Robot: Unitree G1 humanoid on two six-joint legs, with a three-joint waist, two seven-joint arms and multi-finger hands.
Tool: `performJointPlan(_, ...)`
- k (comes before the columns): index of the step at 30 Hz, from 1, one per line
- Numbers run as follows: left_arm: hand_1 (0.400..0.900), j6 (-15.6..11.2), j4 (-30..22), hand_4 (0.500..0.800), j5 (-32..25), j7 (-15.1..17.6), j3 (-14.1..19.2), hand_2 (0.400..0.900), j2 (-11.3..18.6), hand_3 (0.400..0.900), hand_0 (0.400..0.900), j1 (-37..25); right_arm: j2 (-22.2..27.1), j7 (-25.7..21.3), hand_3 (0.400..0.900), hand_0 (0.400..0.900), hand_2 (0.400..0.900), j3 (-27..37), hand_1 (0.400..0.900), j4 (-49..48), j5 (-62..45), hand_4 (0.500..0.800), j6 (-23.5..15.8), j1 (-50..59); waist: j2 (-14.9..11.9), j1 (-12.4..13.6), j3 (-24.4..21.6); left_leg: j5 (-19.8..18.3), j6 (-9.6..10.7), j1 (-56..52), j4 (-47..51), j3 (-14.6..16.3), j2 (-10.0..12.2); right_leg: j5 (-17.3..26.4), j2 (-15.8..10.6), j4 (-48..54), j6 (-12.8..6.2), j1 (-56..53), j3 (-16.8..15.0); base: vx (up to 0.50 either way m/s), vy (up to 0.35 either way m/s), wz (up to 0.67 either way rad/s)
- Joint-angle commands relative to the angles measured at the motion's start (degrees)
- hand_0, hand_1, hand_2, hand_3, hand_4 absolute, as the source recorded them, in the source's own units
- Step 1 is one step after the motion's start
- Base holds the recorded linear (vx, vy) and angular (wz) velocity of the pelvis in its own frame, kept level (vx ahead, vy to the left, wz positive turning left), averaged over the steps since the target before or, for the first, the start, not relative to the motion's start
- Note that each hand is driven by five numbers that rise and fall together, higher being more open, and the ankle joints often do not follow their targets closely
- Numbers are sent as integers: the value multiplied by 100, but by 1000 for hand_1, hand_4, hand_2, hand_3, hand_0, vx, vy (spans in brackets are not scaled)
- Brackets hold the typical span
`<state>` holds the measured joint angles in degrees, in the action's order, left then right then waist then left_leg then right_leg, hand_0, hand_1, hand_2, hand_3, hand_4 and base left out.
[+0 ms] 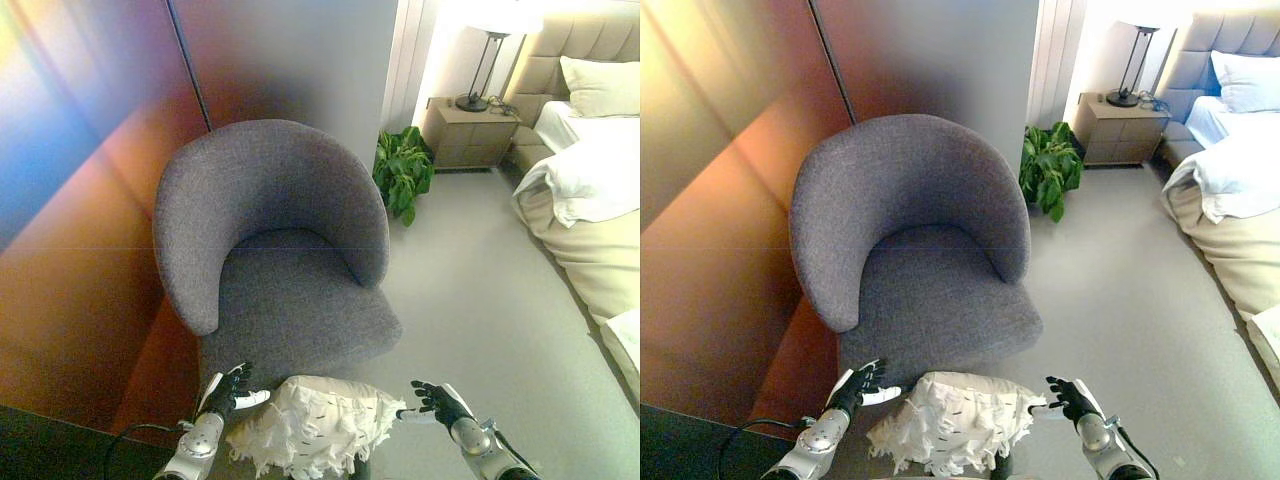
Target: Pick up the pillow and put it on the sofa.
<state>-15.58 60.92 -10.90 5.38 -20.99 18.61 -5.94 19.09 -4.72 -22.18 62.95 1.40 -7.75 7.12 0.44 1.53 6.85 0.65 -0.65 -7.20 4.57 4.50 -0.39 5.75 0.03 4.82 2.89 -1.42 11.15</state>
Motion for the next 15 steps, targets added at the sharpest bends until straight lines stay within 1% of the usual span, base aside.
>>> performJointPlan(1,900,-285,174,800,56,19,16,900,171,900,900,-613,129,-153,900,900,900,-151,900,-56,-69,800,-221,514,-107,-164,-175,-123,137,266,-76,82,149,-615,-573,-531,-910,-108,-250,0,0,0)
performJointPlan(3,900,-272,150,800,28,-24,32,900,172,900,900,-610,127,-158,900,900,900,-143,900,-33,-63,800,-237,510,-103,-155,-173,-126,136,273,-81,83,144,-611,-575,-524,-911,-109,-247,0,0,0)
performJointPlan(6,900,-267,159,800,81,18,46,900,166,900,900,-567,140,-147,900,900,900,-135,900,-60,-47,800,-230,476,-109,-155,-160,-130,137,270,-91,79,147,-602,-579,-521,-916,-107,-252,0,0,0)
performJointPlan(10,900,-199,202,800,191,56,38,900,144,900,900,-531,142,-152,900,900,900,-144,900,-111,-13,800,-202,430,-132,-166,-138,-146,133,291,-135,85,146,-576,-577,-497,-918,-90,-281,8,-3,-1)
performJointPlan(15,900,-142,247,800,286,-17,25,900,146,900,900,-421,148,-182,900,900,900,-169,900,-187,58,800,-157,349,-153,-186,-89,-210,110,313,-244,117,154,-549,-606,-491,-932,-59,-348,43,-11,-7)
